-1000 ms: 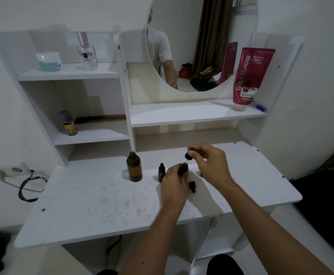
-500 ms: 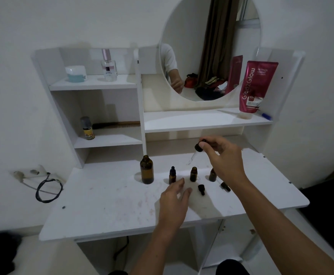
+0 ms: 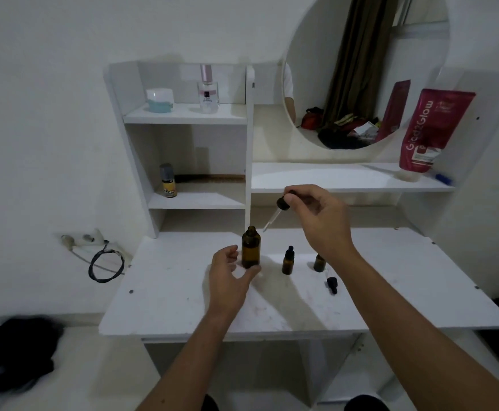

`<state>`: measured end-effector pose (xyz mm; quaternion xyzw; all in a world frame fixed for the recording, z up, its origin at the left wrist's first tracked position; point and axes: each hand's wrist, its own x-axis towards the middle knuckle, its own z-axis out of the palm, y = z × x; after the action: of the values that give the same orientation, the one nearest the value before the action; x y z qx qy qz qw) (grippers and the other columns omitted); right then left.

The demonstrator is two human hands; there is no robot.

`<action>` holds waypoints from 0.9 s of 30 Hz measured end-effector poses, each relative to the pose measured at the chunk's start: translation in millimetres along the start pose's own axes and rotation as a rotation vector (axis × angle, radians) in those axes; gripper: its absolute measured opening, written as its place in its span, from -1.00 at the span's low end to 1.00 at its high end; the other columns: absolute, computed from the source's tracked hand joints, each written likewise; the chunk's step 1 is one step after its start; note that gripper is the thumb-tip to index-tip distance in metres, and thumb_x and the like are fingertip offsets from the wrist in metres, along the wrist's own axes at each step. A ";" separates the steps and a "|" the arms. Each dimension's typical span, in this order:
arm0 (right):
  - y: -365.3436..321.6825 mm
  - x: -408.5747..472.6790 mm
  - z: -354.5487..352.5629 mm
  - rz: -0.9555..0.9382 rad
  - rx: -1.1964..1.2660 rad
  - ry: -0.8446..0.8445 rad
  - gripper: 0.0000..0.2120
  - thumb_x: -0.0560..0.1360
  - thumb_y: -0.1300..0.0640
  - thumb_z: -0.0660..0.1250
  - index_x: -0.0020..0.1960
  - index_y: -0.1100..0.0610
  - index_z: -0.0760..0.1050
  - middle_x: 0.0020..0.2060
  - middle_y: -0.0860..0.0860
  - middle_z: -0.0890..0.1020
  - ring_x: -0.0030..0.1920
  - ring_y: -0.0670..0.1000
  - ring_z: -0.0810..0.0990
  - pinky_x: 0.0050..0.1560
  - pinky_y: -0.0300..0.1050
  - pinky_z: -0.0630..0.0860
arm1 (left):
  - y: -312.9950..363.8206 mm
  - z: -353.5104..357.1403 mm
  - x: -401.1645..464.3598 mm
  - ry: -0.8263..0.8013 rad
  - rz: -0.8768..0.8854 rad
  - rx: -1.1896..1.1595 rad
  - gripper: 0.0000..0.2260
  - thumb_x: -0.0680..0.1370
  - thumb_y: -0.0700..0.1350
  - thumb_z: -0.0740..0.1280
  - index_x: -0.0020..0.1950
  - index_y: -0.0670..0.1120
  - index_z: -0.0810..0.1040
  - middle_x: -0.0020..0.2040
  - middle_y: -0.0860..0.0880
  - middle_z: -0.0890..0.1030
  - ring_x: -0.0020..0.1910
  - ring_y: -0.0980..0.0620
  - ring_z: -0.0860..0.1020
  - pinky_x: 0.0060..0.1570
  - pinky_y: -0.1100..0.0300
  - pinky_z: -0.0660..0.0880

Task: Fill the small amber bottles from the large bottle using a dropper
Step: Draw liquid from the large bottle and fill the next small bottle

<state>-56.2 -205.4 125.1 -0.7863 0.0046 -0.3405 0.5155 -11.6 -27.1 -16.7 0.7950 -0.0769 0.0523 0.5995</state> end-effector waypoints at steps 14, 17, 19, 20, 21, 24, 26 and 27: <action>11.7 12.6 34.8 0.013 -0.007 -0.080 -0.85 0.58 0.17 0.47 0.14 0.11 0.71 0.00 -0.08 0.76 0.07 -0.10 0.72 0.23 -0.16 0.62 | -7.4 9.8 21.9 -0.009 0.029 0.012 -0.59 0.48 -0.02 0.55 0.28 0.00 0.55 0.14 0.11 0.64 0.11 0.09 0.59 0.22 0.07 0.57; 16.9 11.4 44.4 0.028 -0.040 -0.127 -0.86 0.58 0.16 0.48 0.13 0.10 0.71 -0.03 -0.12 0.75 0.03 -0.16 0.71 0.16 -0.32 0.58 | -8.4 10.6 22.9 -0.006 0.035 0.028 -0.60 0.48 -0.02 0.55 0.28 0.00 0.55 0.13 0.13 0.64 0.10 0.11 0.60 0.21 0.11 0.56; 22.3 11.3 51.0 0.043 -0.089 -0.165 -0.87 0.57 0.15 0.49 0.11 0.07 0.72 -0.07 -0.19 0.73 -0.01 -0.22 0.70 0.09 -0.44 0.55 | -8.6 10.9 23.1 -0.002 0.036 0.033 -0.60 0.48 -0.02 0.55 0.28 0.00 0.56 0.13 0.13 0.64 0.10 0.10 0.60 0.20 0.13 0.56; 25.7 10.7 53.8 0.051 -0.111 -0.183 -0.86 0.57 0.14 0.49 0.12 0.06 0.72 -0.09 -0.20 0.72 -0.02 -0.24 0.69 0.06 -0.47 0.54 | -8.4 11.1 22.8 -0.003 0.034 0.038 -0.60 0.48 -0.02 0.55 0.28 0.00 0.56 0.12 0.14 0.64 0.11 0.09 0.60 0.20 0.14 0.55; 29.1 9.7 56.5 0.061 -0.126 -0.198 -0.86 0.57 0.14 0.49 0.12 0.06 0.72 -0.09 -0.18 0.72 -0.03 -0.24 0.69 0.04 -0.48 0.53 | -8.1 11.2 22.4 -0.002 0.032 0.041 -0.61 0.49 -0.02 0.54 0.28 0.01 0.56 0.11 0.16 0.63 0.11 0.09 0.60 0.19 0.16 0.55; 39.0 5.6 62.4 0.051 -0.183 -0.219 -0.87 0.57 0.16 0.49 0.11 0.09 0.73 -0.08 -0.12 0.74 -0.07 -0.28 0.68 0.00 -0.51 0.51 | -8.4 12.1 22.4 0.007 0.038 0.056 -0.60 0.49 0.00 0.54 0.29 0.02 0.56 0.11 0.17 0.63 0.10 0.12 0.60 0.19 0.17 0.55; 43.3 2.9 65.1 0.055 -0.217 -0.227 -0.91 0.57 0.18 0.49 0.06 0.10 0.73 -0.13 -0.15 0.72 -0.10 -0.33 0.65 -0.03 -0.54 0.49 | -9.2 12.8 22.3 0.009 0.042 0.066 -0.61 0.49 0.01 0.53 0.29 0.03 0.56 0.13 0.15 0.63 0.10 0.13 0.59 0.19 0.17 0.55; 44.7 2.2 65.9 0.064 -0.230 -0.226 -0.93 0.56 0.19 0.49 0.03 0.09 0.73 -0.16 -0.18 0.70 -0.12 -0.33 0.64 -0.04 -0.55 0.48 | -9.3 13.0 22.2 0.007 0.042 0.069 -0.61 0.50 0.02 0.53 0.29 0.03 0.55 0.14 0.15 0.63 0.10 0.13 0.59 0.19 0.18 0.55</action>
<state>-3.5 -174.0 74.4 -0.8728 0.0106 -0.2306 0.4301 11.8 -38.4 -25.2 0.8133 -0.0898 0.0702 0.5706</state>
